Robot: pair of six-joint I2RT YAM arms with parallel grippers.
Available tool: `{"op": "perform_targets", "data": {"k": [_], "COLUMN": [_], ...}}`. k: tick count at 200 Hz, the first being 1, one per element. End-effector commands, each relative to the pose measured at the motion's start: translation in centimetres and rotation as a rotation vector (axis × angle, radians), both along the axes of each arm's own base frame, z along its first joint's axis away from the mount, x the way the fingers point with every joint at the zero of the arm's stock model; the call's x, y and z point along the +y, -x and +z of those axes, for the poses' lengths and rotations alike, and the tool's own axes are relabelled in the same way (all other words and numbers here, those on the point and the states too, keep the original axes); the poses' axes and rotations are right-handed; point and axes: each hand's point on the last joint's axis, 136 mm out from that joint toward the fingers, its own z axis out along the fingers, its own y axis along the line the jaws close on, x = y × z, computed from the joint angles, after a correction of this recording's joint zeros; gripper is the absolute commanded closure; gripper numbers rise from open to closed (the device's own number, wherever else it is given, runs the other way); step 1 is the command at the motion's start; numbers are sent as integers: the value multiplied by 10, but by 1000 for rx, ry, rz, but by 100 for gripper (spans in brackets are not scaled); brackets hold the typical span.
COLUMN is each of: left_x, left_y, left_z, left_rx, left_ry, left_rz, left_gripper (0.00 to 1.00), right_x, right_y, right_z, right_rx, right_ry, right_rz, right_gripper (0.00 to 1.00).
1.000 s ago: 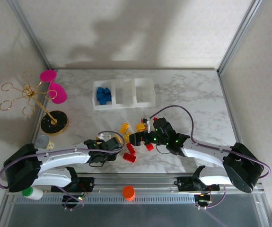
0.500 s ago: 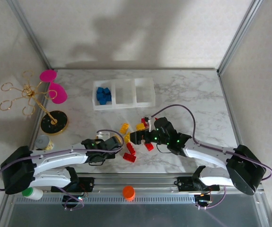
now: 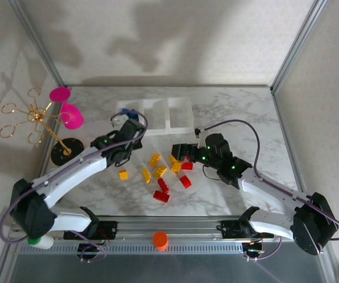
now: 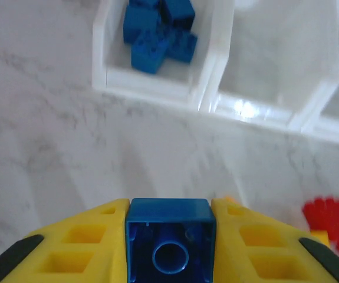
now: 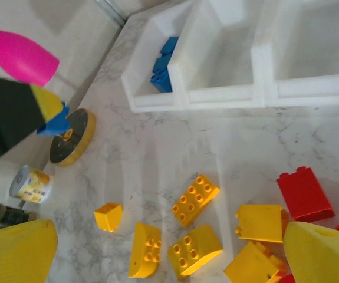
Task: Sort the legos into containers by color
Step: Pick up the lego from the middle-left of the table, then place the lego in the container.
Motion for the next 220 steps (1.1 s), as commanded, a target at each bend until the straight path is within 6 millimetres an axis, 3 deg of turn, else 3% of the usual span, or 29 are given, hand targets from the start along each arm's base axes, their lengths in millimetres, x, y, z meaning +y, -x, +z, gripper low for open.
{"op": "perform_targets", "data": {"k": [1, 29, 63, 111, 132, 175, 220], "left_x": [4, 17, 25, 31, 34, 29, 16], "left_y": [-44, -92, -137, -170, -173, -169, -136], "left_z": [2, -26, -55, -79, -84, -47, -20], "left_rx": [-24, 26, 65, 81, 103, 31, -20], "left_ry": [-56, -81, -80, -78, -76, -26, 66], "left_rz": [-1, 53, 83, 109, 113, 86, 40], "left_gripper": [68, 67, 68, 64, 57, 46, 46], "right_x": [4, 2, 2, 0, 1, 9, 11], "right_y": [-7, -18, -22, -24, -24, -19, -14], "right_z": [18, 18, 10, 5, 4, 4, -4], "right_rx": [-25, -24, -10, -5, -2, -22, -10], "right_ry": [-28, -33, -27, -26, -25, -27, -3], "right_rz": [7, -4, -2, -13, -10, 56, 77], "right_gripper": [1, 1, 1, 1, 2, 1, 1]}}
